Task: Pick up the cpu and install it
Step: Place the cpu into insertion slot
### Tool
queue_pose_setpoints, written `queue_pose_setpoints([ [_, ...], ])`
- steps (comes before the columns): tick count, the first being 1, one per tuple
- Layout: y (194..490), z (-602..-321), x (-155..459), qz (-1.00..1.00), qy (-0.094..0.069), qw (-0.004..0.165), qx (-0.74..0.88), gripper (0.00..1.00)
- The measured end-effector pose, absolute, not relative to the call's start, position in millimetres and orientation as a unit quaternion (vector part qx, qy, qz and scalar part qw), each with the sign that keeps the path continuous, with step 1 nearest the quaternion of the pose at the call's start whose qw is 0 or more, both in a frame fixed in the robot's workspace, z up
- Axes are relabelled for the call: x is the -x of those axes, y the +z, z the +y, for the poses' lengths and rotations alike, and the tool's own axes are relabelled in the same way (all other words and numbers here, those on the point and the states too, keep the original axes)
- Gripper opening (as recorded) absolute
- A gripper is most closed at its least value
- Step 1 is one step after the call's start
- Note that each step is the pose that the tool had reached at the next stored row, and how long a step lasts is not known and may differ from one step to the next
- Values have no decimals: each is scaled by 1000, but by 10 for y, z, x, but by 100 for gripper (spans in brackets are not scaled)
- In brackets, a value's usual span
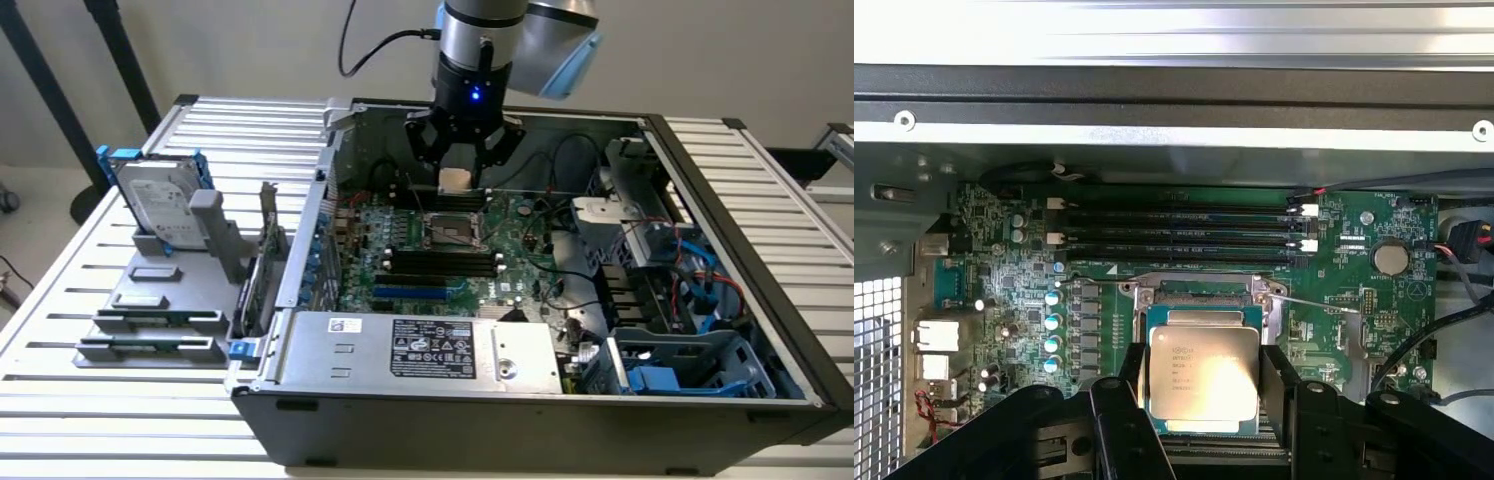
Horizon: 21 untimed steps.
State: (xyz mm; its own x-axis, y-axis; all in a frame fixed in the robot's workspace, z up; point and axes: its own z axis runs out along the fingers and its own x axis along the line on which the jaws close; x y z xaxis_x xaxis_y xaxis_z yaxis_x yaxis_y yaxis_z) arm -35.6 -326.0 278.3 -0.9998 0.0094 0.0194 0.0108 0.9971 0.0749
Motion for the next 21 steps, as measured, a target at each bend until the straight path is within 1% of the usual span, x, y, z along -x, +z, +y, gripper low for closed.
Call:
queue_pose_setpoints([
  [10,2783,-3259,358,-999,-37,9,7,55],
  [21,2769,-3260,358,-994,-38,6,104,55],
])
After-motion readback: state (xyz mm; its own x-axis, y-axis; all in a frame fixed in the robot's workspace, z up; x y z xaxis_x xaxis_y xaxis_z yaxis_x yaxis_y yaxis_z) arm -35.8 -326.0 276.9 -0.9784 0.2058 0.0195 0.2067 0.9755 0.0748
